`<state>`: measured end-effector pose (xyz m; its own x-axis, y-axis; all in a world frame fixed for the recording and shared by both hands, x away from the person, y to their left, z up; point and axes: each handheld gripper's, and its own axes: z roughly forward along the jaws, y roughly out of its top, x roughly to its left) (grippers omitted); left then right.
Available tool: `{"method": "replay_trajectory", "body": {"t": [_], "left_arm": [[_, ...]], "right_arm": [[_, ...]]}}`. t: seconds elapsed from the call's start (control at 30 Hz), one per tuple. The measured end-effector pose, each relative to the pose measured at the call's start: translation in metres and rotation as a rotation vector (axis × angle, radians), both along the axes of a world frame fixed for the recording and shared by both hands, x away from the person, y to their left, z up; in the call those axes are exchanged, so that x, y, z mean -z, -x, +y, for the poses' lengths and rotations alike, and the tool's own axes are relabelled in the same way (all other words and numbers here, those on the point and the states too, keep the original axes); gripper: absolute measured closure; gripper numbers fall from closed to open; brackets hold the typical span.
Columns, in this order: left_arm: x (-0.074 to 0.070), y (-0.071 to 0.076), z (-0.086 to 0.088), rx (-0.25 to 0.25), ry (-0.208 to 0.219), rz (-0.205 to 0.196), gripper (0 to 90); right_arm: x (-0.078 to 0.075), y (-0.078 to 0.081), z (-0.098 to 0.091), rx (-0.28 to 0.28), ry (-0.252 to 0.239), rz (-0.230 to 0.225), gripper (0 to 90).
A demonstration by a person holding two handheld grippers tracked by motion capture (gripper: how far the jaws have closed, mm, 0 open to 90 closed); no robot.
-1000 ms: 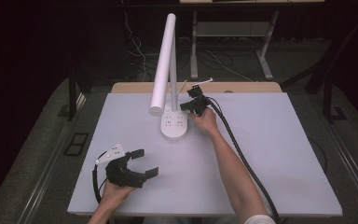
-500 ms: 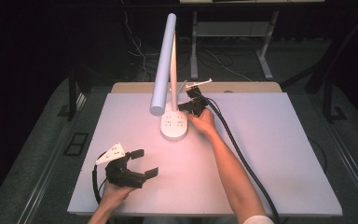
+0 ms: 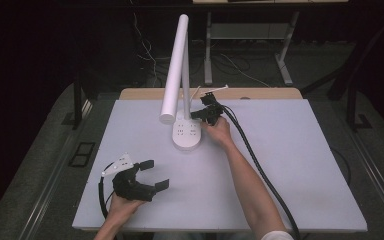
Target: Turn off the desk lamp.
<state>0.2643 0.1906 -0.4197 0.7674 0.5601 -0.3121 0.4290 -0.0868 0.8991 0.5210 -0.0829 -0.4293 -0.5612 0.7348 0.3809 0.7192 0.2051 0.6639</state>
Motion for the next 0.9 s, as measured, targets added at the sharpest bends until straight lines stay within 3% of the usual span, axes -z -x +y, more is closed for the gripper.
{"method": "replay_trajectory", "body": {"t": [0.47, 0.9], "left_arm": [[0.000, 0.000, -0.001, -0.001, -0.002, -0.004, 0.0], [0.000, 0.000, -0.003, 0.001, -0.006, -0.003, 0.0]], "right_arm": [[-0.007, 0.004, -0.006, 0.000, -0.004, -0.021, 90.0], [-0.034, 0.018, -0.028, -0.016, -0.009, -0.078, 90.0]]}}
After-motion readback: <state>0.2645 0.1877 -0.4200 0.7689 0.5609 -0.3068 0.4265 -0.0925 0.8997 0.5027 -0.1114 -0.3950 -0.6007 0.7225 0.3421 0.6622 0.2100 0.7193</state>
